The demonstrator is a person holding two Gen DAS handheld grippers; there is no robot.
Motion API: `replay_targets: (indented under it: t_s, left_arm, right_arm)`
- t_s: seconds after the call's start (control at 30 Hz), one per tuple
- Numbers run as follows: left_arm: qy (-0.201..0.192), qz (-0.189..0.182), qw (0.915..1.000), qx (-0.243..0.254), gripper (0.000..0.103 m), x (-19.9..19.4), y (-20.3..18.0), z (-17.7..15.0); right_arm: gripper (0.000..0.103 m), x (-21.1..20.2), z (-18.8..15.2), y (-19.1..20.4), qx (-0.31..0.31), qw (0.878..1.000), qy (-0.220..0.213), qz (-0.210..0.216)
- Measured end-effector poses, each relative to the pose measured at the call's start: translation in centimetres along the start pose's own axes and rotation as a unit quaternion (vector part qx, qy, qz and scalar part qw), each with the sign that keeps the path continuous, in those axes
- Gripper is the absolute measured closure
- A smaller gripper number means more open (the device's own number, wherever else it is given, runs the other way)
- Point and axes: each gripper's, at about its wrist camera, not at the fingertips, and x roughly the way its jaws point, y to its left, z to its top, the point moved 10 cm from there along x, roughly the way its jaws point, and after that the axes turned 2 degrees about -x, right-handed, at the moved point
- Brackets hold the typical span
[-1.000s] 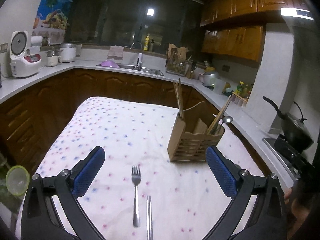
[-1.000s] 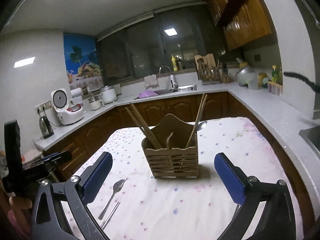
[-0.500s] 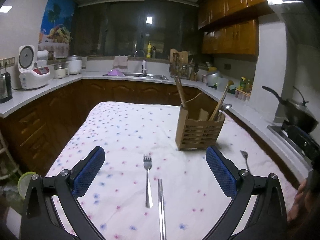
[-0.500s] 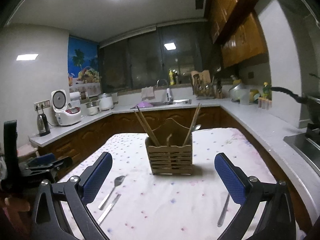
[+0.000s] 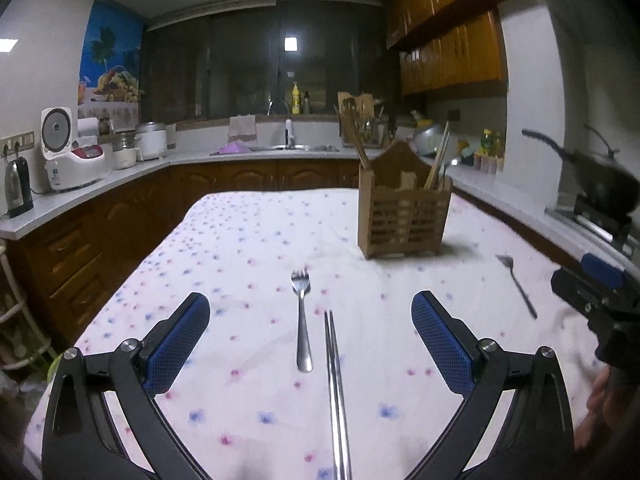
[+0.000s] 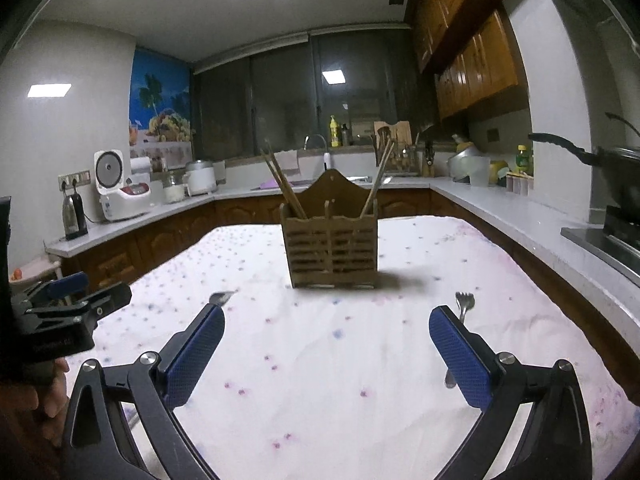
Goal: Organize utensils
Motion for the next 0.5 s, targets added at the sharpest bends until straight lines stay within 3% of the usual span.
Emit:
replay_targets:
  t_s: [0.5]
  left_arm:
    - [0.010,0.020,0.9997,-0.006,0.000,0.3,1.0,-1.2]
  right_arm:
    - [0.000,-0.2,-1.1,-0.3,0.012,1.000,0.008,-0.007]
